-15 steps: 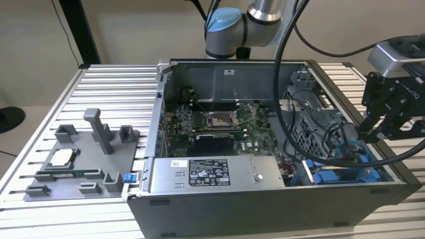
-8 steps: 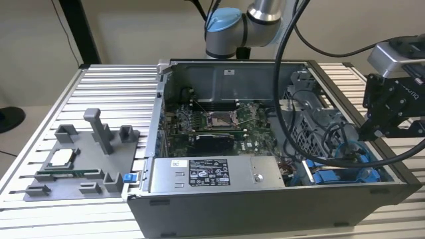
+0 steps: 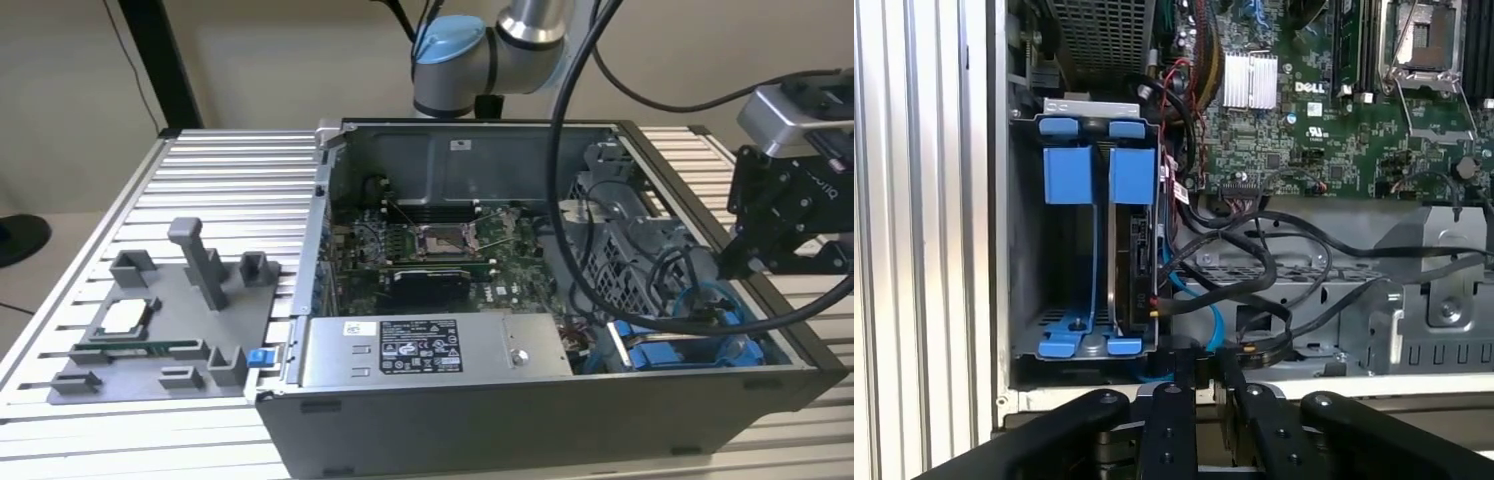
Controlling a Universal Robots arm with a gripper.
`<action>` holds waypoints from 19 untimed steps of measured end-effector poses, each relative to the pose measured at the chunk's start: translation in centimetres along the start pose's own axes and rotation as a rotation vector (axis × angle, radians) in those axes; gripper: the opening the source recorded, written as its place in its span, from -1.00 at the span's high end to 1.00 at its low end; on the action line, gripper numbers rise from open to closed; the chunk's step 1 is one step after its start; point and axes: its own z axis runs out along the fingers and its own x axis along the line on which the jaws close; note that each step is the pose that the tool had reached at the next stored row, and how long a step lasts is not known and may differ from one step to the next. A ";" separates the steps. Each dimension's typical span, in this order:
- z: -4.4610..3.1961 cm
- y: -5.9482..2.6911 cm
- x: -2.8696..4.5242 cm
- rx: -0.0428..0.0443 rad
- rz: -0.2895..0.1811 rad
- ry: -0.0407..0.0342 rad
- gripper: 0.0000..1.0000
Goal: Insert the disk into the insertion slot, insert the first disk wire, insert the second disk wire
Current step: 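Insert the second disk wire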
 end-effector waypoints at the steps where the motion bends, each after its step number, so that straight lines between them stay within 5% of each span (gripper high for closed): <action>1: -0.01 0.00 0.00 0.0001 0.001 -0.0020 1.00; 10: -0.79 0.08 -0.06 -0.0036 0.009 -0.0220 1.00; 19: -2.28 1.73 -0.15 -0.0044 0.011 -0.0364 1.00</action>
